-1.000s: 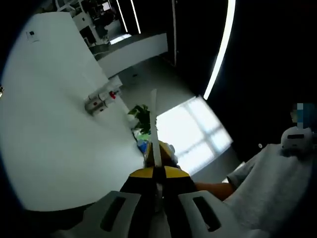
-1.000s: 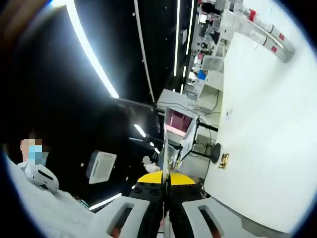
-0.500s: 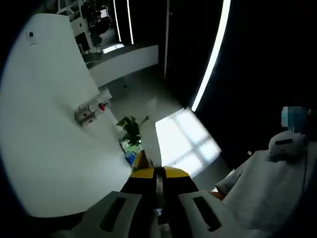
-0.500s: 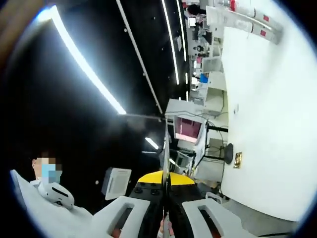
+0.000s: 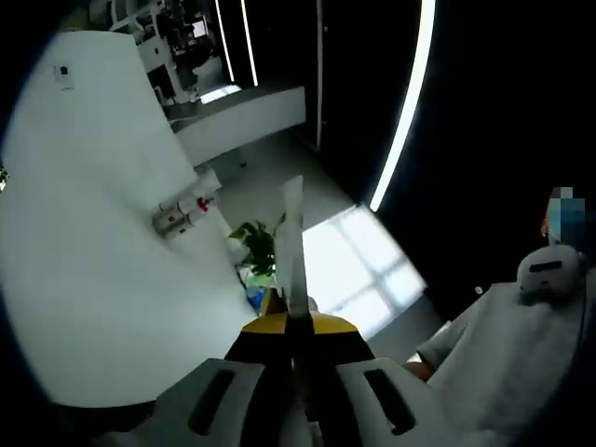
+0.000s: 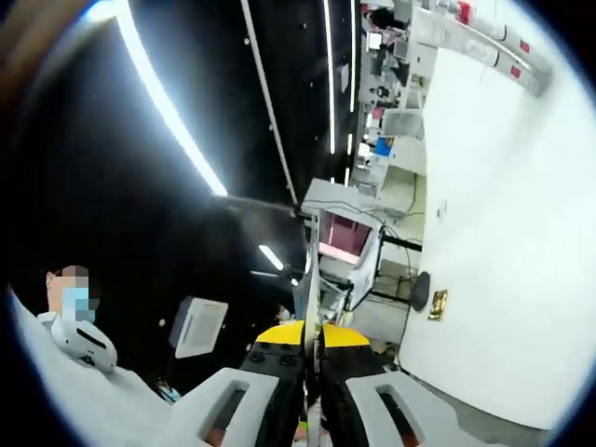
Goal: Arrange the skincare products in the storage area until every visible bottle or jar stands upright without overlapping.
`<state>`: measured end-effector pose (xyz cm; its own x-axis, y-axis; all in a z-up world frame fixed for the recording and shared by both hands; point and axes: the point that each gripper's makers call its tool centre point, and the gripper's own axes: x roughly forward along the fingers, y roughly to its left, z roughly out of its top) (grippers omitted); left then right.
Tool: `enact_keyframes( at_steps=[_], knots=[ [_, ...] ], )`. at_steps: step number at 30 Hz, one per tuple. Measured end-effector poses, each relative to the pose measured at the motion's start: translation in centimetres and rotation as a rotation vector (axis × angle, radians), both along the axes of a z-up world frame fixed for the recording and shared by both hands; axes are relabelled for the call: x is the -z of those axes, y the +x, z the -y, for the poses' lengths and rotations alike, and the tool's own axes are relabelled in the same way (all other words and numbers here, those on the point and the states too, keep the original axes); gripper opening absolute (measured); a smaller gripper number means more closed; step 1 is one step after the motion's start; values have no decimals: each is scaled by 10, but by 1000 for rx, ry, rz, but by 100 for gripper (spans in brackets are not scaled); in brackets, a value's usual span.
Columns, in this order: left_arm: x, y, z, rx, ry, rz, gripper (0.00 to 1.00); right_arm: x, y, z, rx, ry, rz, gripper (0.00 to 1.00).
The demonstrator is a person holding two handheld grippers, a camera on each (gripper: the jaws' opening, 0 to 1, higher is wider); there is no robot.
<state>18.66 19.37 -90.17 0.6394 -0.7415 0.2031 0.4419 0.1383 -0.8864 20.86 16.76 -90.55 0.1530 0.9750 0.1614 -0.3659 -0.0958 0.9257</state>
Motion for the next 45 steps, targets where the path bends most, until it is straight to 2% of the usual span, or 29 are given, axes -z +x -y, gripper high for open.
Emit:
enact_keyframes(
  at_steps=[2, 3, 4, 5, 6, 8, 11, 13, 15, 17, 19, 21, 23, 25, 26, 28, 29, 33, 35, 38, 40, 41, 43, 45],
  knots=[
    [2, 2, -2, -10, 3, -17, 0, 0, -3, -2, -14, -2, 5, 10],
    [1, 2, -3, -19, 1, -20, 0, 3, -9, -3, -48, -18, 2, 12],
    [0, 3, -4, -29, 9, -11, 0, 4, -13, -4, -65, -28, 15, 9],
    [-1, 2, -5, -39, 11, -3, 0, 8, -12, -4, -53, -57, 64, 3],
    [-1, 3, -7, -45, 5, -5, 0, 8, -12, -3, -45, -52, 65, 1],
    [0, 4, -7, -52, 18, -6, 0, 8, -11, -2, -38, -44, 29, 1],
    [1, 4, -7, -59, 21, -11, 0, 3, -14, -1, -52, -36, 36, 0],
    [-1, 4, -5, -59, 35, -3, 1, 3, -12, 1, -37, -66, 107, 0],
    [-2, 4, -2, -57, 56, 9, 1, -2, -13, 3, -42, -74, 113, 0],
    [-1, 6, 2, -58, 87, 13, 2, -1, -10, 7, -23, -104, 153, 0],
    [4, 8, 6, -53, 139, 19, 2, 0, -10, 11, -20, -103, 138, 0],
    [11, 8, 7, -49, 194, 1, 1, 8, -9, 14, -7, -134, 111, 0],
    [9, 9, 8, -60, 162, -21, 0, 11, -7, 14, 5, -151, 104, 0],
    [1, 13, 3, -106, 87, -33, 0, 9, -5, 13, 25, -123, 86, 0],
    [0, 14, 1, -123, 72, -39, 0, 9, -5, 11, 22, -123, 89, 0],
    [2, 17, -3, -156, 43, -85, 0, 9, -6, 7, 20, -120, 84, 0],
    [4, 17, -3, -162, 50, -101, 0, 8, -3, 5, 30, -121, 71, 0],
    [3, 17, -11, -204, 57, -96, 0, 3, 2, -4, 49, -118, 53, 0],
    [4, 17, -12, -203, 84, -91, 1, 2, 1, -5, 48, -127, 83, 0],
    [6, 17, -13, -201, 105, -85, 3, 1, 3, 0, 57, -117, 70, 0],
    [8, 18, -15, -202, 106, -110, 2, 0, 10, 6, 87, -98, 56, 0],
    [8, 18, -13, -194, 119, -109, 3, -2, 14, 10, 104, -81, 32, 0],
    [13, 15, -9, -168, 209, -96, 5, 2, 28, 21, 161, -81, 8, 0],
    [19, 15, -7, -161, 294, -87, 12, 6, 37, 29, 181, -85, -9, 0]
  ],
)
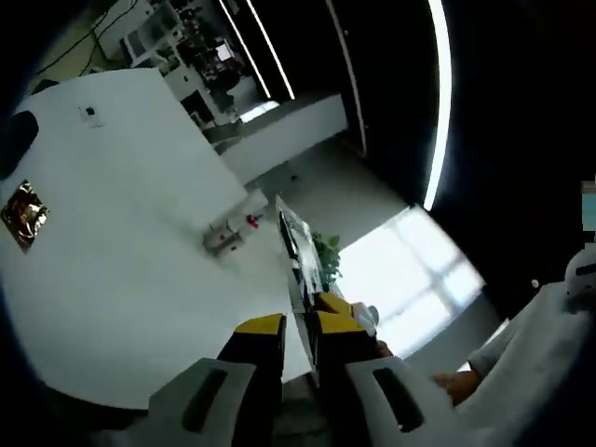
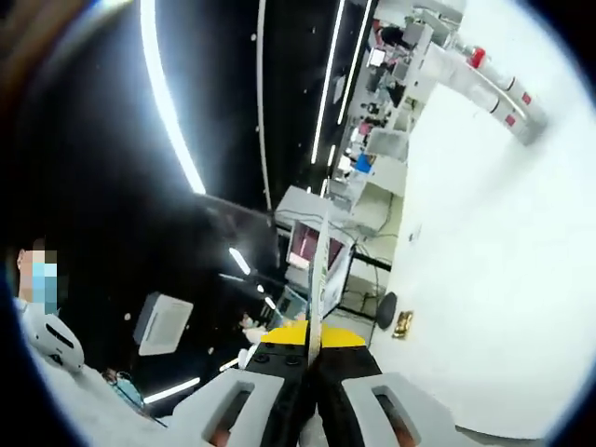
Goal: Arrange the skincare products in the storage area until every visible bottle or jar stands upright without overlapping.
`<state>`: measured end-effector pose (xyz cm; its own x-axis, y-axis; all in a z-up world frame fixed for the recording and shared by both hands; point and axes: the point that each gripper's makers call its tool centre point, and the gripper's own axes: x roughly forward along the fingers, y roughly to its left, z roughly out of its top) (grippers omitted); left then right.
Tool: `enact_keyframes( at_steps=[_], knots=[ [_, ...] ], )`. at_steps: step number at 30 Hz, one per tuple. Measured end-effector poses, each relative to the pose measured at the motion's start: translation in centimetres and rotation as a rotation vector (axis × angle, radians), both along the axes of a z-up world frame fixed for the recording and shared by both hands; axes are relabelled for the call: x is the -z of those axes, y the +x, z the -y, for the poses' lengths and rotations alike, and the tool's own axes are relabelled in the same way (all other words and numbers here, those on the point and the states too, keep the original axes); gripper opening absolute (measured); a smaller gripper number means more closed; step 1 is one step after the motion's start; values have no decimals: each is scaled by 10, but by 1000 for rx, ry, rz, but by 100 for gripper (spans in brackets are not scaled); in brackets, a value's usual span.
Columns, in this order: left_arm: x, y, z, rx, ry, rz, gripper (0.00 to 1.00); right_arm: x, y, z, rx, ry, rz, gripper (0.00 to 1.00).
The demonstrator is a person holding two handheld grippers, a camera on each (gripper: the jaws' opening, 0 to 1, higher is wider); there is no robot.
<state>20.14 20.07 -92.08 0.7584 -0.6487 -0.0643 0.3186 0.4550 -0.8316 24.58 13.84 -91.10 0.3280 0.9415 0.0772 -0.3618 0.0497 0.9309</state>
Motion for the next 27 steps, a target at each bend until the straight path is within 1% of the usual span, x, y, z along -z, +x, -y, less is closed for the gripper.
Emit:
enact_keyframes(
  at_steps=[1, 2, 3, 6, 7, 8, 9, 10, 11, 13, 16, 18, 19, 20, 21, 24, 27],
  knots=[
    [5, 0, 1, 6, 59, 7, 18, 0, 5, 4, 13, -1, 1, 0],
    [7, -1, 1, 11, 80, 7, 21, 0, 6, 5, 14, 1, 0, 0],
    [17, -5, 5, 37, 174, 10, 23, -1, 11, 8, 25, -6, 3, 0],
    [38, -11, 6, 67, 357, -6, 20, -1, 18, 12, 38, -11, 3, 0],
    [46, -12, 7, 81, 449, 2, 20, -1, 19, 13, 40, -14, 4, 0],
    [50, -12, 8, 86, 505, 8, 21, 0, 21, 15, 42, -13, 4, 0],
    [57, -13, 10, 112, 600, 27, 22, 1, 23, 16, 46, -9, -3, 0],
    [63, -15, 12, 130, 656, 27, 24, 2, 24, 17, 49, -10, -7, 0],
    [73, -18, 13, 166, 748, 27, 25, 4, 24, 17, 52, -19, -10, 0],
    [85, -22, 17, 215, 875, 47, 26, 7, 25, 18, 54, -26, -19, 0],
    [98, -28, 24, 259, 963, 65, 27, 13, 25, 21, 65, -40, -32, 0],
    [106, -32, 28, 261, 980, 59, 28, 16, 26, 23, 71, -36, -49, 0],
    [109, -33, 27, 264, 1002, 54, 29, 17, 26, 23, 72, -38, -52, 0],
    [112, -34, 27, 275, 1035, 60, 28, 18, 26, 24, 73, -40, -54, 0],
    [113, -33, 26, 278, 1079, 88, 27, 21, 26, 25, 75, -43, -63, 0],
    [118, -32, 29, 274, 1104, 100, 24, 26, 24, 27, 78, -51, -75, 0],
    [124, -30, 26, 267, 1150, 103, 17, 30, 21, 29, 81, -59, -92, 0]
  ],
)
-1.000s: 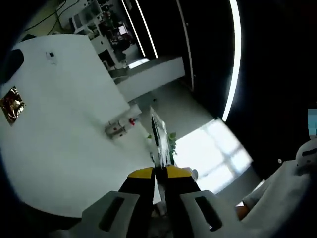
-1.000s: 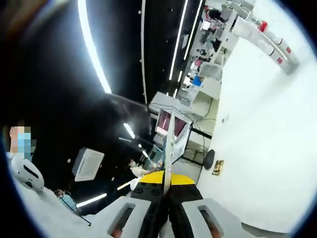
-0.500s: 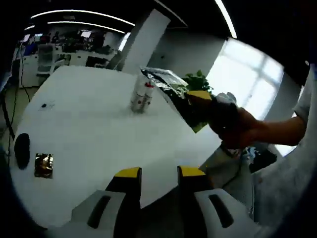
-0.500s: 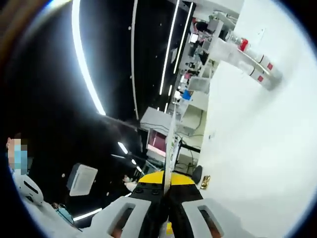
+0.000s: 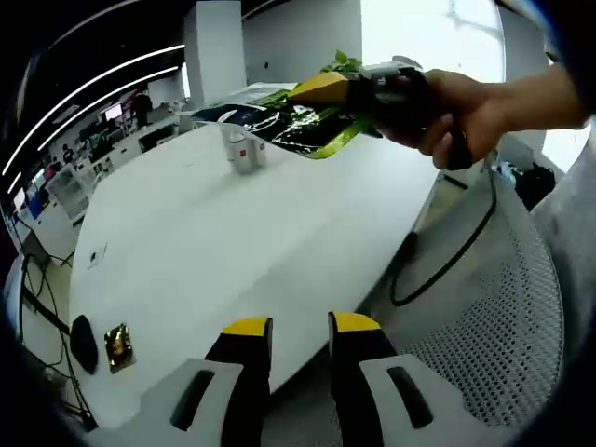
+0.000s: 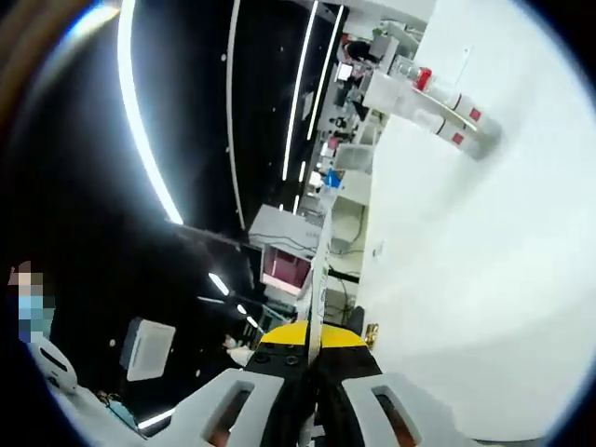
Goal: Arrange the skincare products in the storage area until every visible bottle or jar stands upright without overlapping.
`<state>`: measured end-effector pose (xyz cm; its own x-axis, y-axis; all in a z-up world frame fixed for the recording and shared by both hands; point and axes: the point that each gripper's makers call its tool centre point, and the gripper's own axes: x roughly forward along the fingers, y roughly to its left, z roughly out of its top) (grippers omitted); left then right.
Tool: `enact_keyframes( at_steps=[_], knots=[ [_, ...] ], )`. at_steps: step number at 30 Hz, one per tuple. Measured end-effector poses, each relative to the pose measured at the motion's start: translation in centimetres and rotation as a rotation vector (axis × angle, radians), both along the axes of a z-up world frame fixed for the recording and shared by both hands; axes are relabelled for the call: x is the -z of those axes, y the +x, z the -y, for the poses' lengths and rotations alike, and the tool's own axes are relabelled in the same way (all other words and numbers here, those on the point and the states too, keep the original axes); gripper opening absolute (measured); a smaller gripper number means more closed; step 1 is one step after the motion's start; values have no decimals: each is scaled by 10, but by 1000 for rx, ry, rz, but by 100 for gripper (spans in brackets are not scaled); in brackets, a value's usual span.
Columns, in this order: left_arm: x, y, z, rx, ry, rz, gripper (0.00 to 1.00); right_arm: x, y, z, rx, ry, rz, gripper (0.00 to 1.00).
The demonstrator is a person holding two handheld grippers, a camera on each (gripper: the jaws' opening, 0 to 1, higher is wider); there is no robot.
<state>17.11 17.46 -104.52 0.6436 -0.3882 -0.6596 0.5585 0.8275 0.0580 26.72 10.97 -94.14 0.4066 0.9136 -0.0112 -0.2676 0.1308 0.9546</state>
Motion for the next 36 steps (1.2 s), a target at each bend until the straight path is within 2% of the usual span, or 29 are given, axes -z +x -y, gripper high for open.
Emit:
enact_keyframes(
  at_steps=[3, 5, 7, 9, 17, 20, 23, 25, 28, 32, 34, 36],
  knots=[
    [-1, 5, -3, -17, -4, 13, 16, 0, -1, 3, 3, -8, -2, 0],
    [7, 3, -5, -34, 2, -26, 18, 0, 0, 5, 10, -7, -5, 0],
    [16, 0, -12, -25, 83, -51, 16, 3, -1, 6, 13, -18, -10, 0],
    [22, -1, -13, -22, 96, -67, 12, 8, -1, 8, 15, -30, -19, 0],
    [30, -6, -16, -26, 110, -106, 10, 23, -5, 9, 34, -51, -61, 0],
    [36, -10, -19, -28, 119, -146, 9, 25, -2, 6, 32, -53, -71, 0],
    [37, -12, -22, -28, 128, -156, 6, 25, 3, 3, 35, -45, -93, 0],
    [39, -13, -21, -17, 133, -165, 7, 26, 7, 1, 36, -49, -111, 0],
    [48, -19, -20, -15, 129, -227, 9, 24, 12, -6, 15, -42, -98, 0],
    [46, -20, -17, 1, 122, -220, 8, 33, 14, -16, -3, -46, -103, 0],
    [52, -23, -19, -17, 118, -262, 11, 40, 19, -22, -11, -35, -98, 0],
    [54, -23, -22, -29, 123, -275, 12, 46, 25, -25, -5, -45, -90, 0]
  ],
)
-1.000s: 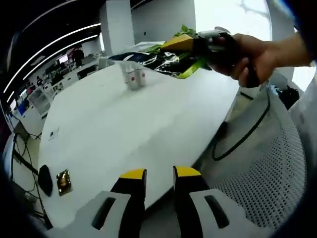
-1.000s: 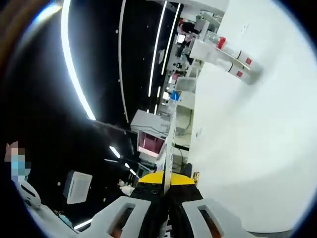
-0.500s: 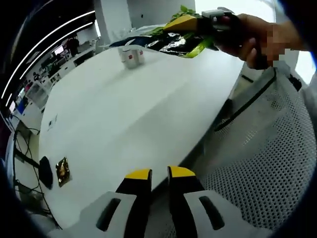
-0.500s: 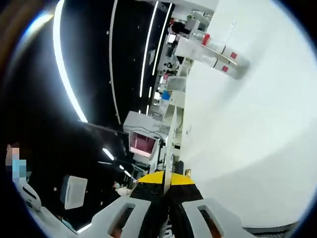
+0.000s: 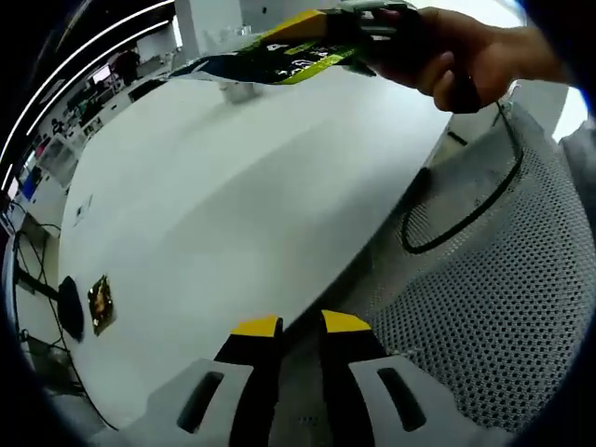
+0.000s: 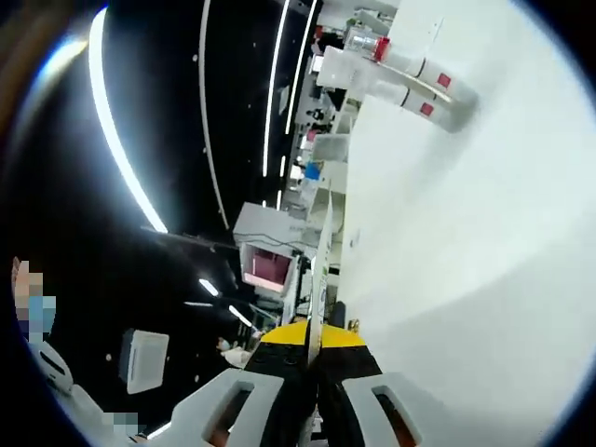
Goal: Arrange the skincare products in the storage area until every visible bottle or jar stands upright without overlapping.
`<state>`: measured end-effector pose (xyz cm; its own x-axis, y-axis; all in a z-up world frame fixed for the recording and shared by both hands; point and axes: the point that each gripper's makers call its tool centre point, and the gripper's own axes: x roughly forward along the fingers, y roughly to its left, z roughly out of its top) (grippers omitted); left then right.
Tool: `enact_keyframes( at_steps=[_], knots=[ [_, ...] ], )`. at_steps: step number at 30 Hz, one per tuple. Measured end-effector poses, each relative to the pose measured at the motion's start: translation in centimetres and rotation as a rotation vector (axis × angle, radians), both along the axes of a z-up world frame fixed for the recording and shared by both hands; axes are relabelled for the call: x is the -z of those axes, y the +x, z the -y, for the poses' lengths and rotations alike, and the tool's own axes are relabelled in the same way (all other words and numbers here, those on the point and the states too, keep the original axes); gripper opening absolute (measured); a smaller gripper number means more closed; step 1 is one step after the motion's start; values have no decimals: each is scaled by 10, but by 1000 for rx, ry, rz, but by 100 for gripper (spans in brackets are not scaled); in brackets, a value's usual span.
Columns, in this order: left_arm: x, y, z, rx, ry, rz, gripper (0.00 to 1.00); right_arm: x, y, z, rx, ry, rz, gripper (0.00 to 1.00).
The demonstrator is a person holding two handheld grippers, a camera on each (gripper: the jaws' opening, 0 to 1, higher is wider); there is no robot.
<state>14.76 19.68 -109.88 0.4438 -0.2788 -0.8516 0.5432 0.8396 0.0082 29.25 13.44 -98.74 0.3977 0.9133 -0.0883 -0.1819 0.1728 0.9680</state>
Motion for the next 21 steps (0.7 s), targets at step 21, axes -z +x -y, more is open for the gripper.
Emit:
enact_keyframes(
  at_steps=[21],
  knots=[
    [5, -4, -5, -26, 17, -41, 12, 28, 40, -7, 9, -68, -41, 0]
  ],
)
